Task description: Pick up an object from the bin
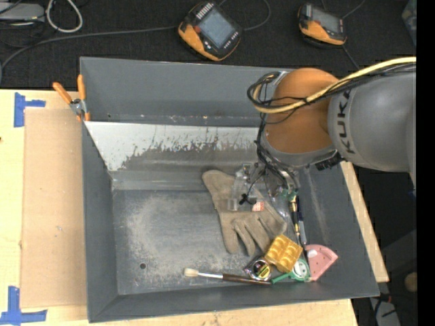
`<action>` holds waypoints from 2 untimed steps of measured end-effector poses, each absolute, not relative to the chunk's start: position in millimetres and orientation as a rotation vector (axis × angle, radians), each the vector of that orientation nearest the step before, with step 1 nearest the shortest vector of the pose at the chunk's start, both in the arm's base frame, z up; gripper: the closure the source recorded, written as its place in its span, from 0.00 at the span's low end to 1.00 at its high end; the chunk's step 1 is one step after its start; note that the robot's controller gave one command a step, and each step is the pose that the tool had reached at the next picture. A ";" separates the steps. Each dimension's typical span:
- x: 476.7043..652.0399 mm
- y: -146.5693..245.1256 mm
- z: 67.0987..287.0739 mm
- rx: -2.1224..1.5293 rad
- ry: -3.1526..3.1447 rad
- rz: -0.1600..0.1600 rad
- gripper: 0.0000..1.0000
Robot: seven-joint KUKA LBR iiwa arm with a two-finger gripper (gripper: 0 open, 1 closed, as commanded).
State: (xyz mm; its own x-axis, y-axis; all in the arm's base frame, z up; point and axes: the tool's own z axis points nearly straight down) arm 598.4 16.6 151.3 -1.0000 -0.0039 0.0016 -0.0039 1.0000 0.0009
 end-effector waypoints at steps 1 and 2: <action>596.8 14.3 155.8 -0.508 -3.098 -0.001 1.00; 580.7 -21.3 164.3 -0.510 -3.096 0.002 1.00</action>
Offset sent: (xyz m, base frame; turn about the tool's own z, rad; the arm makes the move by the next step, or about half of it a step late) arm -0.0171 -0.0359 0.0136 0.3284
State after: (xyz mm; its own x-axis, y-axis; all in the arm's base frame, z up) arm 580.7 -21.3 164.3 -0.9471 0.3208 0.0037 0.3208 0.9471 -0.0018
